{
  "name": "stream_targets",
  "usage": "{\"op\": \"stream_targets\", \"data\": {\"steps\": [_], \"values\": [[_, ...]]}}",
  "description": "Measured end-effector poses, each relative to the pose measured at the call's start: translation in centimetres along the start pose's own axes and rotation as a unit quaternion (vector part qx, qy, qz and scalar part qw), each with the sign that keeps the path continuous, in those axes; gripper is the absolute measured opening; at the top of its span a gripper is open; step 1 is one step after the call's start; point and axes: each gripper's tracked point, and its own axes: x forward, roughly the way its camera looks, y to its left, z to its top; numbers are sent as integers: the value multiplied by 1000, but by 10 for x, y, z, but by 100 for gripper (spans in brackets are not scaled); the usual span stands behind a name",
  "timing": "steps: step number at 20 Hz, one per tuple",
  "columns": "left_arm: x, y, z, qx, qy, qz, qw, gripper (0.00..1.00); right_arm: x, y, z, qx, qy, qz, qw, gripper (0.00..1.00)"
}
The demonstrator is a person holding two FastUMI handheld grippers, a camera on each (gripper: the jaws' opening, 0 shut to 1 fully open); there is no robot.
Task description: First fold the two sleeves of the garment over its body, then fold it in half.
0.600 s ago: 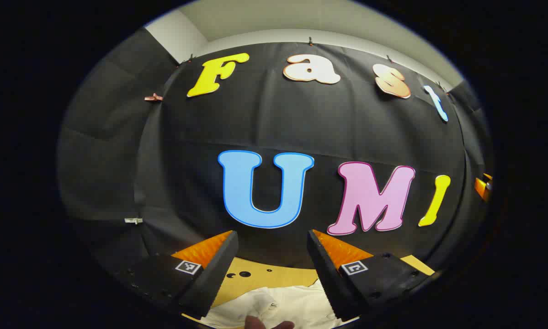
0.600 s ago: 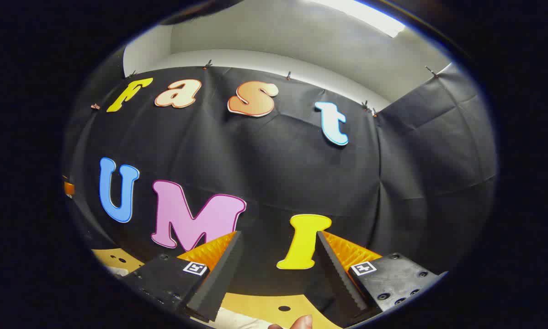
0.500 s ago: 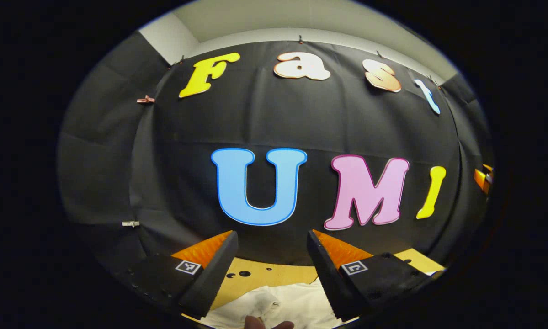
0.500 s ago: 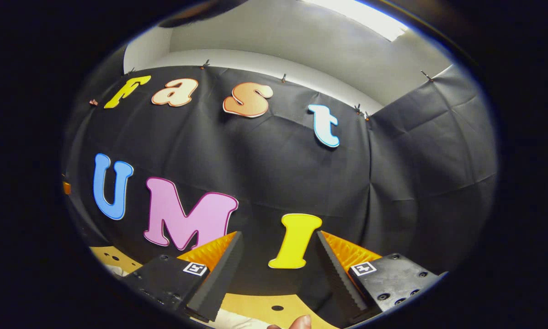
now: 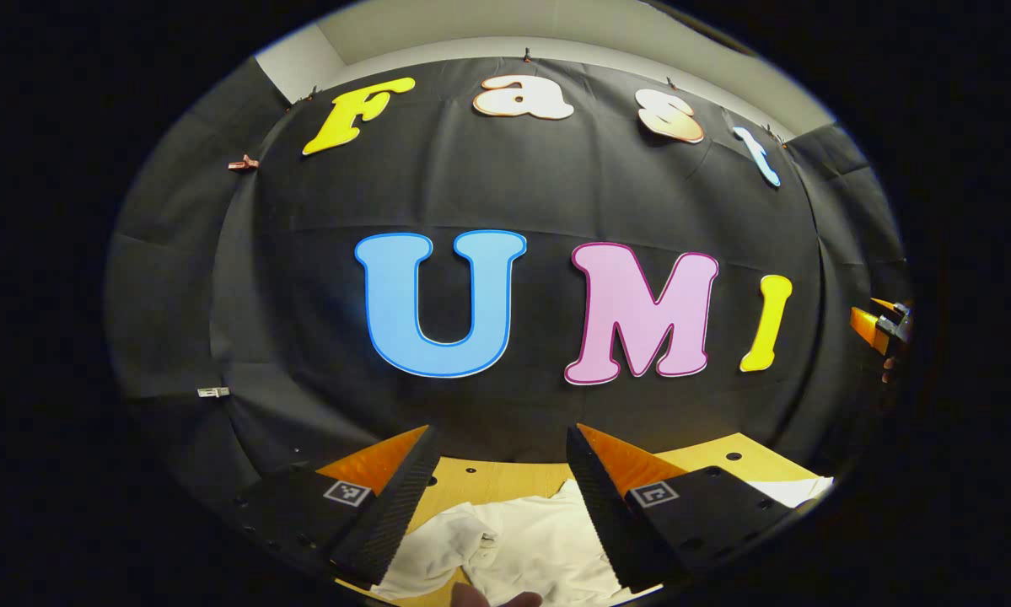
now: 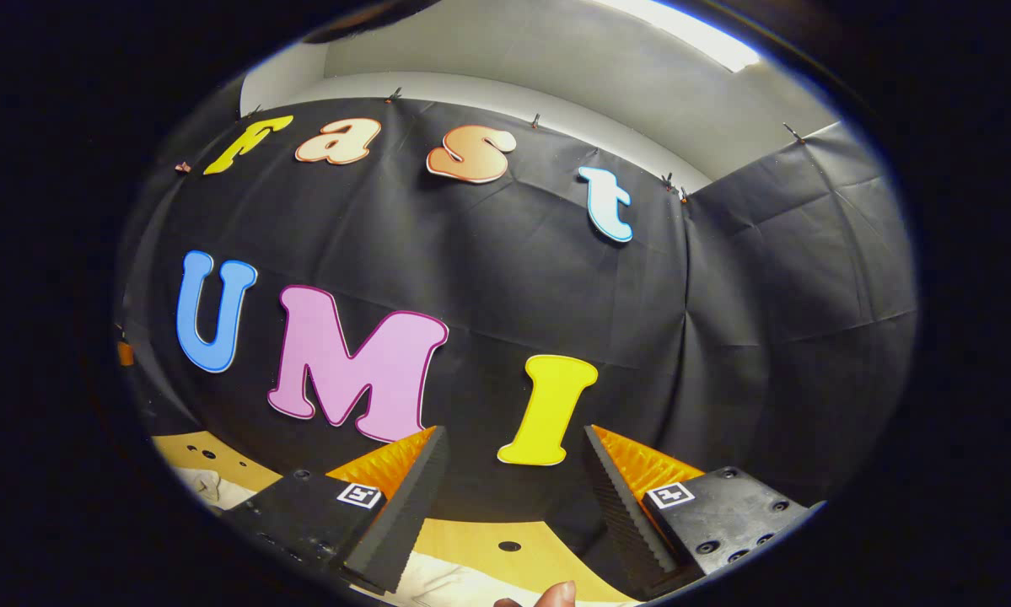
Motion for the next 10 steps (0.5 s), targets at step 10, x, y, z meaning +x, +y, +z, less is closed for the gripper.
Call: {"op": "stream_targets", "data": {"steps": [10], "values": [[1,5,-35,6,45,3,999,96,-23,5,-54,0,70,-6,998,97]]}}
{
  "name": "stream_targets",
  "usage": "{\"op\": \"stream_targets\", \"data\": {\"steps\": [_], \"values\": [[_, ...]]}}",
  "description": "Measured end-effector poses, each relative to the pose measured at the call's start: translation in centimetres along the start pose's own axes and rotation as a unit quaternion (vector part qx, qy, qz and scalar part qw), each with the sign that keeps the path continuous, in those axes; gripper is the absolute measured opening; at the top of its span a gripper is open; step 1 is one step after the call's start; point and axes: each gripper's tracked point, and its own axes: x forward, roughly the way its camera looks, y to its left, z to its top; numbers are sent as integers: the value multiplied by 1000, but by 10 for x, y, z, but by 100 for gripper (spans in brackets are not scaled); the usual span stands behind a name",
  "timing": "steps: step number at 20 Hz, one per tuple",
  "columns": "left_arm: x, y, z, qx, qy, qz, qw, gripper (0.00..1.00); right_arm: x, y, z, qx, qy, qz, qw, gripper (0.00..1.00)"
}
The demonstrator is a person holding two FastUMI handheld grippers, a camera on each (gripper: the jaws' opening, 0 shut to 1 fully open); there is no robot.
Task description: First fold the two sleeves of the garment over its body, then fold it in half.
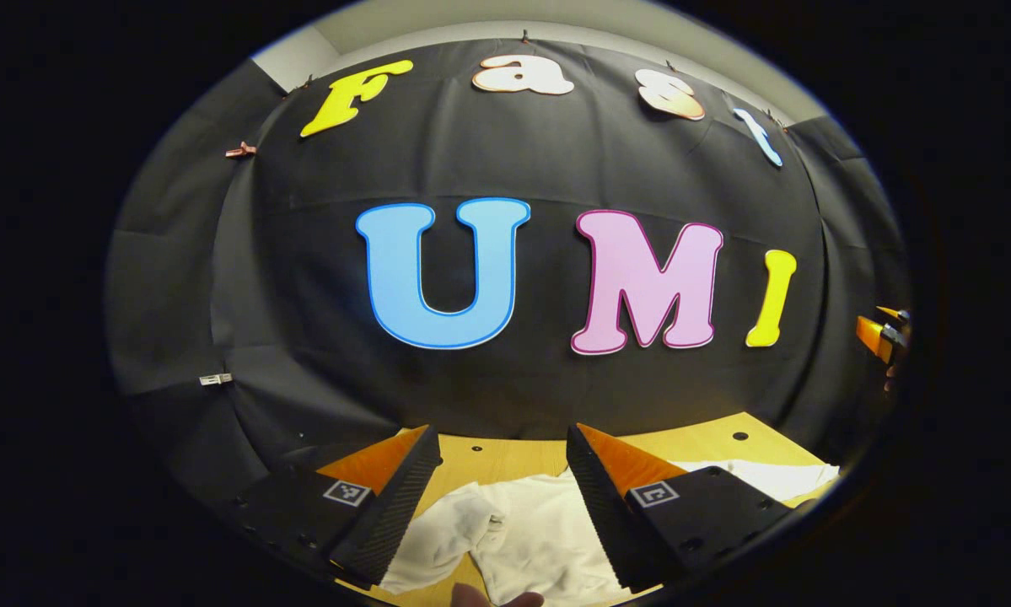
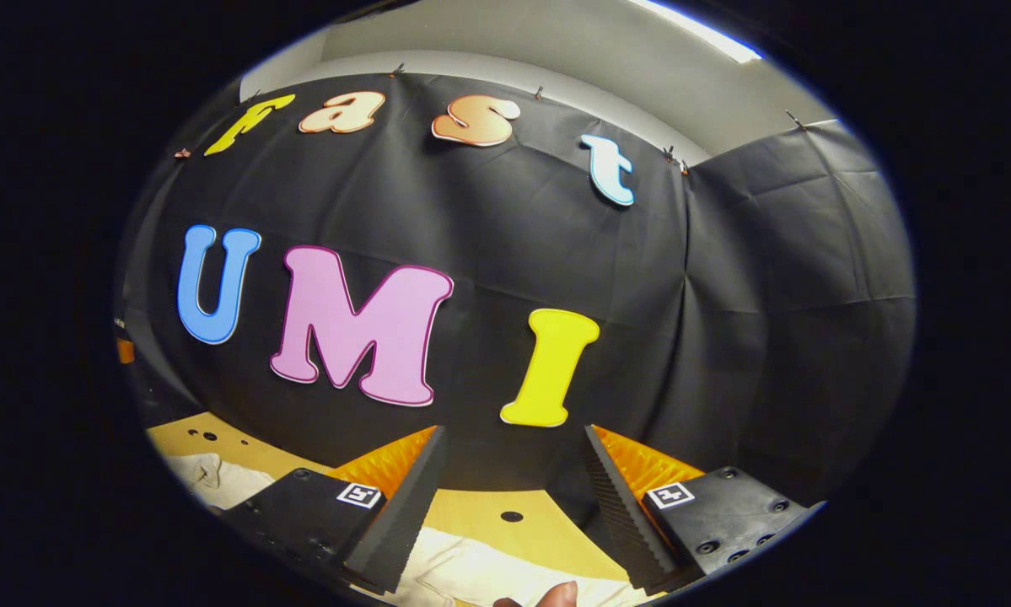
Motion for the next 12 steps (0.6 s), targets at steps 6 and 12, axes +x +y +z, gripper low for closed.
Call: {"op": "stream_targets", "data": {"steps": [6,12], "values": [[4,-8,-8,12,15,-6,1000,96,1,-61,-90,27,94,-54,994,97],[6,-17,-15,18,27,-6,999,96,-17,-143,-197,32,192,-122,973,97]]}}
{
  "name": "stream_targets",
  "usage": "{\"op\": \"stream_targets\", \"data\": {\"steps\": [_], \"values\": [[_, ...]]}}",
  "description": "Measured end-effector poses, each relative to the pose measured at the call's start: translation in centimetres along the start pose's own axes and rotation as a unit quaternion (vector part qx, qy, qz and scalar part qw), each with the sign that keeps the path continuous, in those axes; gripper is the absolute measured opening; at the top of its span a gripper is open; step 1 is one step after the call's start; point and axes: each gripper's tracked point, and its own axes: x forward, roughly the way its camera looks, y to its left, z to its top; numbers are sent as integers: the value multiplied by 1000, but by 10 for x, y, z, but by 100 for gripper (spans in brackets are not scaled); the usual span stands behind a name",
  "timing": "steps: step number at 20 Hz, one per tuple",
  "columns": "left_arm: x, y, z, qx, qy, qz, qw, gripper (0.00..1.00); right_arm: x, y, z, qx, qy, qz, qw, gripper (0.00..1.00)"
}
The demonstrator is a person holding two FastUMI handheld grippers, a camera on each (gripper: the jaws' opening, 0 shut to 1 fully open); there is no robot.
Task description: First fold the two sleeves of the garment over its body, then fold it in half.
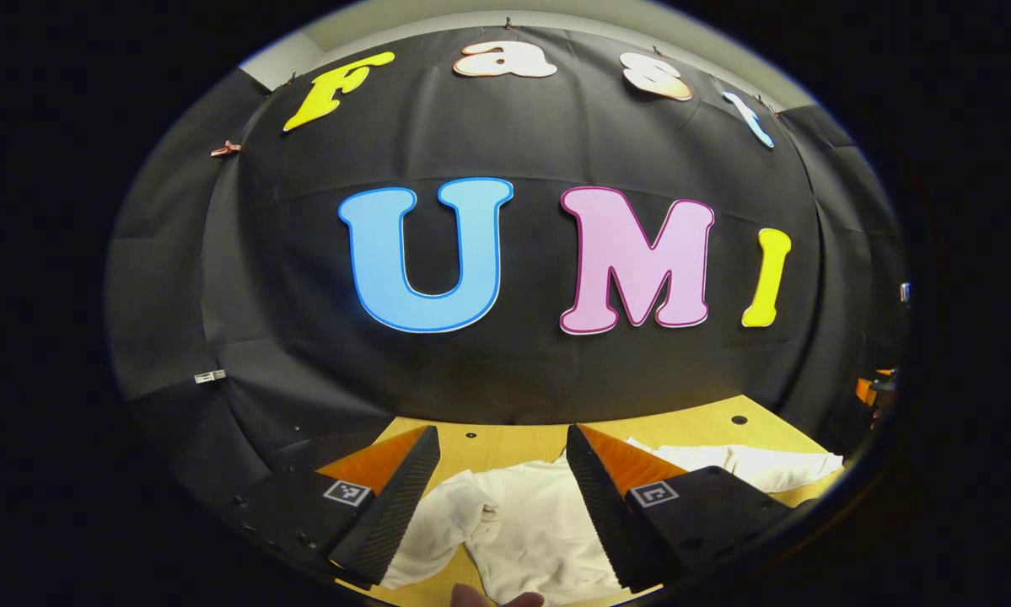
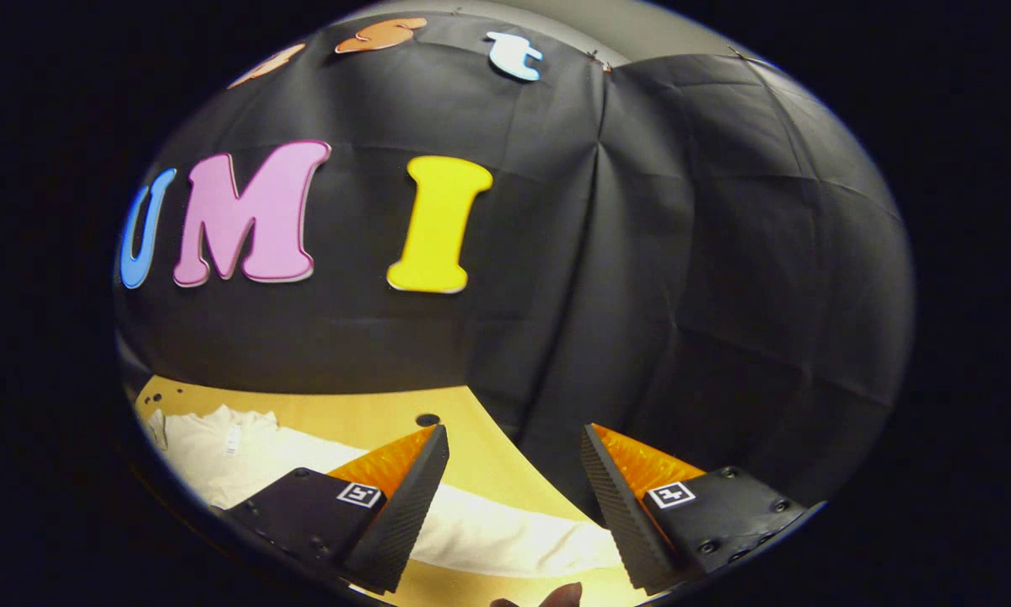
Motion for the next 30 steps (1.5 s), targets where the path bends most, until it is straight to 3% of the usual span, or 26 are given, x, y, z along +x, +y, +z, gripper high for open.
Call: {"op": "stream_targets", "data": {"steps": [5,10,15,22,25,26,28,30], "values": [[1,-9,-2,8,8,-2,1000,96,23,-71,-94,0,87,-57,995,97],[2,-19,-9,11,18,0,1000,96,33,-110,-159,7,156,-81,984,97],[1,-25,-14,14,30,4,999,94,36,-120,-212,52,231,-74,969,98],[-1,-26,-16,20,31,7,999,94,30,-94,-255,98,310,-39,945,95],[-4,-22,-17,23,33,11,999,94,30,-94,-248,92,305,-38,947,94],[-4,-20,-18,23,33,12,999,94,30,-94,-246,90,317,-33,944,77],[-4,-16,-21,22,36,16,999,93,28,-100,-241,91,332,-21,939,64],[-5,-14,-22,19,38,16,999,93,24,-102,-237,96,335,-17,937,28]]}}
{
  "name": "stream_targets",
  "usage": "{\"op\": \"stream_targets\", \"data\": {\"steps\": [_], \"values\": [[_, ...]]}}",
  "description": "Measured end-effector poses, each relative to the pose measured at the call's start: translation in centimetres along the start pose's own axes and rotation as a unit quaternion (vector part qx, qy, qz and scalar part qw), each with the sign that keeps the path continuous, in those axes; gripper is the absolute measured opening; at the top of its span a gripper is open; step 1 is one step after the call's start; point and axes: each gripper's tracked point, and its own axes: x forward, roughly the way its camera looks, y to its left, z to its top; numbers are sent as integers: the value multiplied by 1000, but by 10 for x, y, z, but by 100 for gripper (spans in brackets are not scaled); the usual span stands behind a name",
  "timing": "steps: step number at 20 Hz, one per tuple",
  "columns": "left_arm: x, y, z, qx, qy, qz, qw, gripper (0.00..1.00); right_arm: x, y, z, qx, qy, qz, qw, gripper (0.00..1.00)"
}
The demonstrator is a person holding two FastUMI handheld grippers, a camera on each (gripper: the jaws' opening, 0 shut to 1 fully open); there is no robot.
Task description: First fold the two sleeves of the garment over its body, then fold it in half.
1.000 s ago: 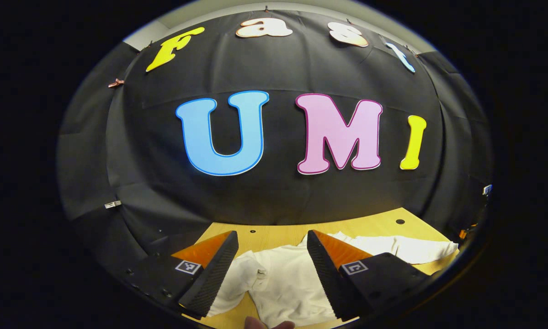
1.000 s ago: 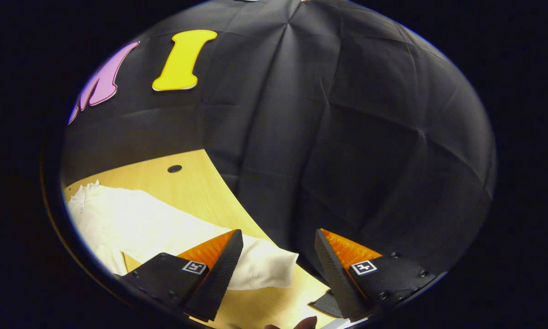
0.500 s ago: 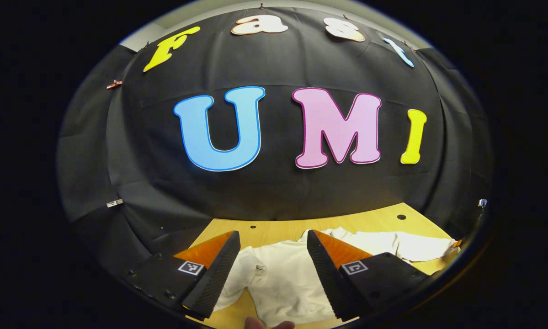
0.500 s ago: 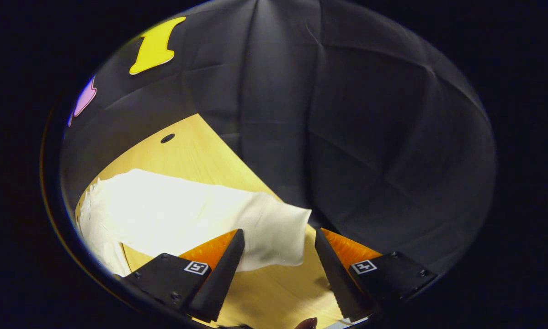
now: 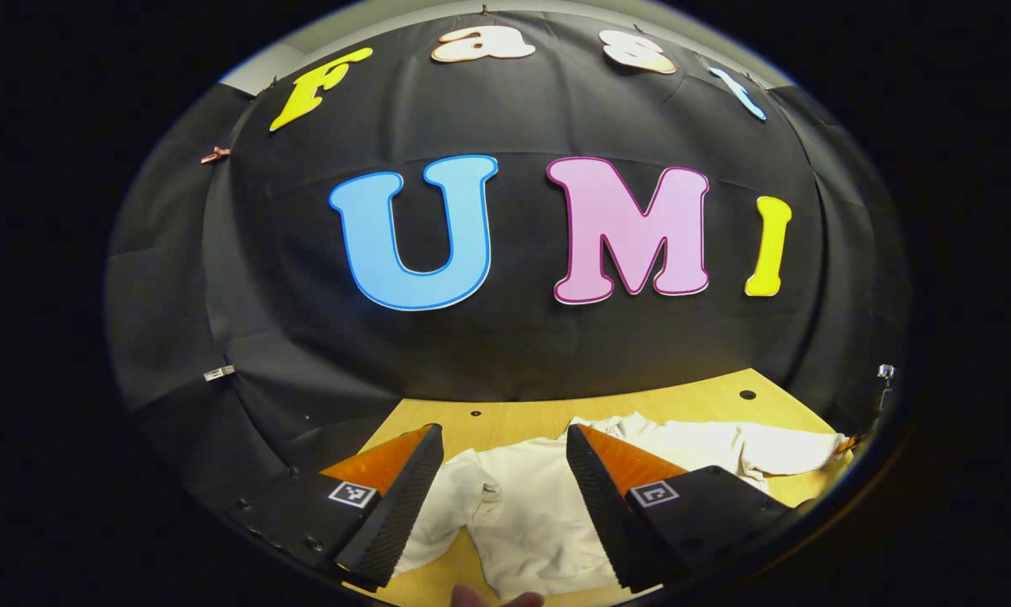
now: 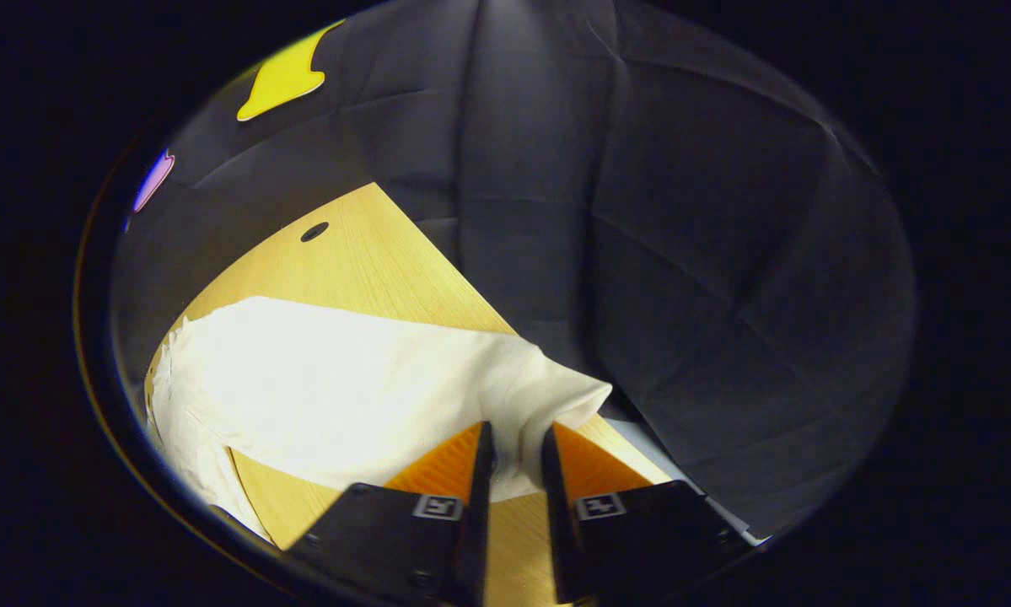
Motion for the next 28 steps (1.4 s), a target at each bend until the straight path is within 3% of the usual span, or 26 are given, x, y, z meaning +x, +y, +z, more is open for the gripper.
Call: {"op": "stream_targets", "data": {"steps": [1,3,5,13,20,28], "values": [[-1,1,-1,0,0,-1,1000,94,0,-2,2,3,-6,0,1000,10],[-1,2,1,2,-3,-4,1000,94,2,-1,-3,15,-13,1,1000,15],[-3,4,3,7,-8,-8,1000,94,-9,6,-4,8,-28,14,999,10],[-6,13,4,-1,-20,-39,999,93,-96,42,5,-15,-105,49,993,10],[-18,45,-5,4,-34,-50,998,94,-174,130,22,-23,-170,93,981,9],[-21,96,-19,-32,-39,-41,998,93,-263,260,38,-70,-229,178,955,9]]}}
